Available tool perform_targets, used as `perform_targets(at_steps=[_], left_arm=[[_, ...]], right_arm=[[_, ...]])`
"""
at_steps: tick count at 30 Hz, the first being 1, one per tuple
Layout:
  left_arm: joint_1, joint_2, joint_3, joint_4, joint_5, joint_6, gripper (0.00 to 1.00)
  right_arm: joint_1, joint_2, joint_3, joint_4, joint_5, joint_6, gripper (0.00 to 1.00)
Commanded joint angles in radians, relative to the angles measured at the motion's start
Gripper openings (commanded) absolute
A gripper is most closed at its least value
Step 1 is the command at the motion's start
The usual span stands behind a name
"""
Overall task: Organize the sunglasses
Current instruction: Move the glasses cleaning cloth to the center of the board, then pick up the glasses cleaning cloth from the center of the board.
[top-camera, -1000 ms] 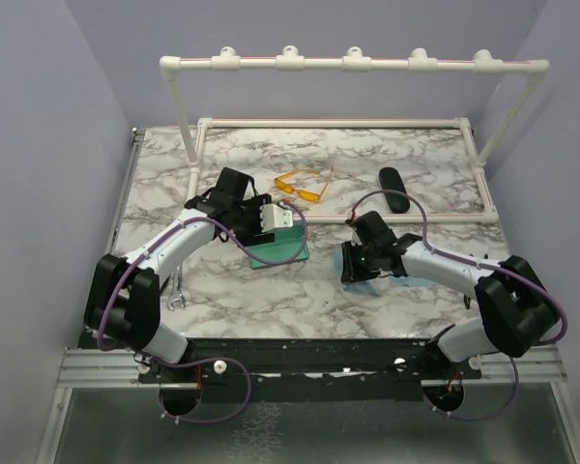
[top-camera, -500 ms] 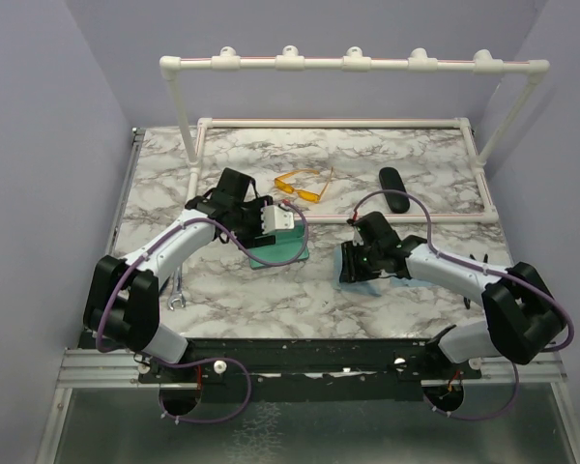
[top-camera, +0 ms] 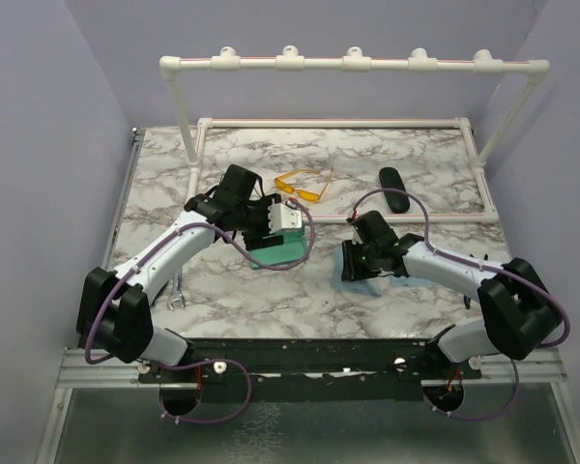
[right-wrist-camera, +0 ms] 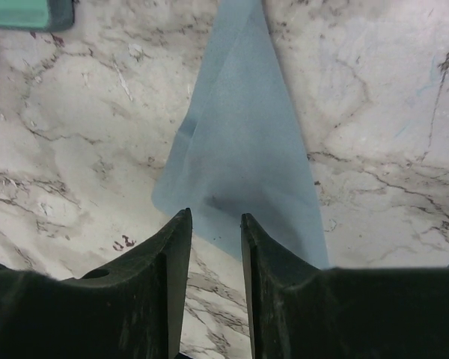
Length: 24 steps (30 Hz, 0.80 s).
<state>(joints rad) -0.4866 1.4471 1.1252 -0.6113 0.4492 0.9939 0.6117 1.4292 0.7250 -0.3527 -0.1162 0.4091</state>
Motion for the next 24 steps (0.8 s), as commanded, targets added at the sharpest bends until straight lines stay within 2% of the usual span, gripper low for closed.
perform_targets(at_steps=[1,7,10,13,16,24], left_arm=[[-0.032,-0.092,-0.011,-0.045,0.114,-0.034,0.69],[-0.055,-0.165,-0.102,-0.01,0.178,-0.105,0.69],[-0.056,-0.204,-0.139,0.067,0.182,-0.239,0.69],[-0.056,-0.247,-0.188,0.172,0.172,-0.394,0.69],[-0.056,-0.279,-0.228,0.229,0.17,-0.487,0.7],[-0.056,-0.325,-0.273,0.252,0.136,-0.502,0.69]], right_arm=[[0.002,-0.016,0.072,-0.007,0.086,-0.016,0.37],[-0.01,0.056,0.193,-0.026,0.23,-0.015,0.38],[-0.026,0.109,0.244,-0.028,0.235,-0.036,0.42],[-0.045,0.171,0.293,-0.031,0.22,-0.064,0.43],[-0.056,0.238,0.339,-0.055,0.197,-0.084,0.43],[-0.059,0.328,0.389,-0.118,0.158,-0.119,0.38]])
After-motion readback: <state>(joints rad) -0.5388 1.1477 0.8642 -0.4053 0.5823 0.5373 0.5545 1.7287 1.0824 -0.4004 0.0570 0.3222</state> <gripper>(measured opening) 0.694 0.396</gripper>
